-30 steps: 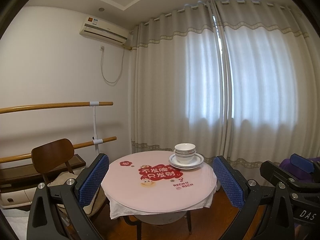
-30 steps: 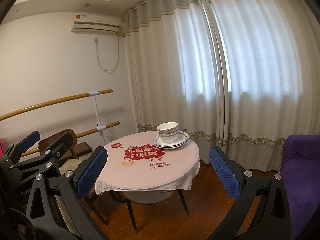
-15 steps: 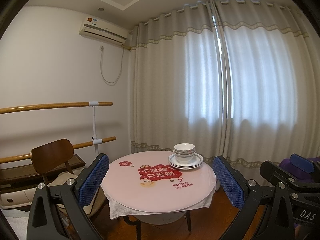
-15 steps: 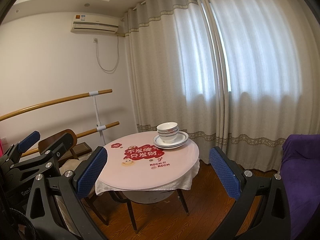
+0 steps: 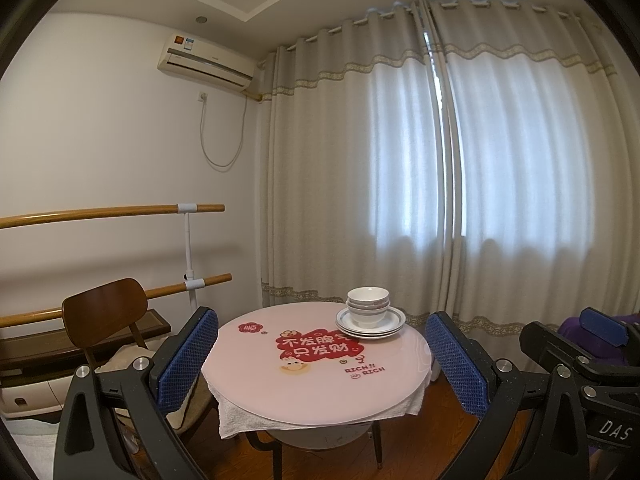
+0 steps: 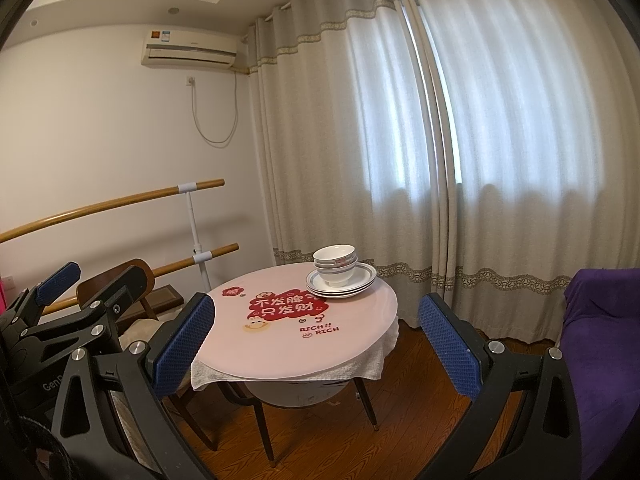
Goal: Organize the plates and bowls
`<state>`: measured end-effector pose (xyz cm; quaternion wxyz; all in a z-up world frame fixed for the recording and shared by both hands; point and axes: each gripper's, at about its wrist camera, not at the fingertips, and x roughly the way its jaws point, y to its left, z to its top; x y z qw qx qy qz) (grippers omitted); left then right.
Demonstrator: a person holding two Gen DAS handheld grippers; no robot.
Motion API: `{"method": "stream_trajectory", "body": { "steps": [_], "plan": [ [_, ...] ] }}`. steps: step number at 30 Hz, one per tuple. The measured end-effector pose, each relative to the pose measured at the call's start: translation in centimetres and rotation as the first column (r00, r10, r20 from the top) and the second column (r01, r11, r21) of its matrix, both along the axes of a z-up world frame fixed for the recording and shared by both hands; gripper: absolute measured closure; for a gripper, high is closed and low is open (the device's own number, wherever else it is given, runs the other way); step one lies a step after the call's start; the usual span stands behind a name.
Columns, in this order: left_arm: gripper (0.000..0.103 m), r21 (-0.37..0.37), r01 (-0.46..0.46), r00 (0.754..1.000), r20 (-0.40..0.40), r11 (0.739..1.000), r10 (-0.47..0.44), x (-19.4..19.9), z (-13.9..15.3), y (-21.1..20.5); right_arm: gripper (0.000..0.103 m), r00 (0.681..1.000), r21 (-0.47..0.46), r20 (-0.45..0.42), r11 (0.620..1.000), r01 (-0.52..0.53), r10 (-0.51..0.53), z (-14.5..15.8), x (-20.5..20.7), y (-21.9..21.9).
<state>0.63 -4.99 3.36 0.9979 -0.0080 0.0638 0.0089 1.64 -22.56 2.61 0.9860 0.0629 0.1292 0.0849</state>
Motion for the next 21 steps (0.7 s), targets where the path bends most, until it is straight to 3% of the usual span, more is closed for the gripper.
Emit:
{"method": "stream_trajectory", "body": {
  "steps": [21],
  "plan": [
    [0.001,0.005,0.004,1.000,0.003,1.000,-0.004,-0.01,-0.05,0.03,0.000,1.000,0.001,0.001,1.000,0.000,0.000,-0.07,-0.01,-0.08]
  ]
}}
